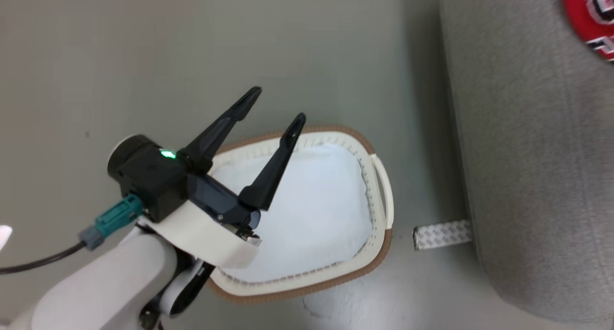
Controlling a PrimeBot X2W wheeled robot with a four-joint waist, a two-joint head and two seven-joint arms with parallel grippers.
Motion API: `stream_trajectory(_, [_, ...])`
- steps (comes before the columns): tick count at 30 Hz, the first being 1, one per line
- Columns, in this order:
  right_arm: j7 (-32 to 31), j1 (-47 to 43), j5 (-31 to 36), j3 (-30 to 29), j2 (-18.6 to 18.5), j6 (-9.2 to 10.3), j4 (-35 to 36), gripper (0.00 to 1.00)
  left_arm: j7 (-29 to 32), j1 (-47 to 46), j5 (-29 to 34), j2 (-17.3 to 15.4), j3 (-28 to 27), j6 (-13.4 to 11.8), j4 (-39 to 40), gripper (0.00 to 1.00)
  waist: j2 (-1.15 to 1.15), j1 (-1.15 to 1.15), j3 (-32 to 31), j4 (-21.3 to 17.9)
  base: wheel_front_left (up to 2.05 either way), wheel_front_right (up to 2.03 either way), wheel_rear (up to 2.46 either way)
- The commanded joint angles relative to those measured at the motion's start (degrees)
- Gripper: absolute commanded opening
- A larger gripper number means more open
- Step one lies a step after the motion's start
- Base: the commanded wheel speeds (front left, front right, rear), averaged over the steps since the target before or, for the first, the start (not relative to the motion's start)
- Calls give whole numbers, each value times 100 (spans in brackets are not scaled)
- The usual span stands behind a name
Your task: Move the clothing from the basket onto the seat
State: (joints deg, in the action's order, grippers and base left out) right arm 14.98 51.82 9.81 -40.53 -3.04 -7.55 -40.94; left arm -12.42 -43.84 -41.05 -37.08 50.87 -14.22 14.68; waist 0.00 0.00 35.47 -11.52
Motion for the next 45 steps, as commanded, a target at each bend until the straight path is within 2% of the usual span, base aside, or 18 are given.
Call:
stream_trajectory(1, [19, -288, -154, 149, -2, 13, 175, 100, -96, 145, -82, 4, -53, -54, -65, 100, 0, 0, -518, -67, 0, 0, 0])
stream_trajectory(6, [22, -1215, -859, 862, 14, 13, 756, 100, -236, 670, -187, 143, -294, -183, -371, 100, 0, 0, -1270, -45, 0, 0, 0])
stream_trajectory(13, [22, -2361, -1509, 1465, 8, 13, 1341, 100, -270, 1544, -551, 401, -677, -250, -801, 100, 0, 0, -2171, 103, 0, 0, 0])
stream_trajectory(19, [15, -3119, -1869, 1964, 9, 13, 1785, 100, -271, 2303, -81, 603, -1255, -294, -984, 100, 0, 0, -2742, 362, 0, 0, 0])
stream_trajectory(25, [15, -3897, -2217, 2605, 3, 13, 2137, 100, -273, 3178, 432, 981, -2007, -232, -1168, 100, 0, 0, -3233, 728, 0, 0, 0])
stream_trajectory(34, [16, -4752, -1867, 3339, 1, 13, 2629, 100, -273, 4181, 1062, 1460, -2938, 186, -1754, 100, 0, 0, -3636, 1073, 0, 0, 0])
stream_trajectory(42, [16, -5256, -1723, 3760, -1, 13, 2635, 100, -273, 4590, 1499, 1872, -3709, 644, -2240, 100, 0, 0, -3834, 1207, 0, 0, 0])
stream_trajectory(45, [16, -5363, -1853, 3905, -2, 13, 2611, 100, -273, 4684, 1667, 2034, -3955, 808, -2330, 100, 0, 0, -3880, 1210, 0, 0, 0])
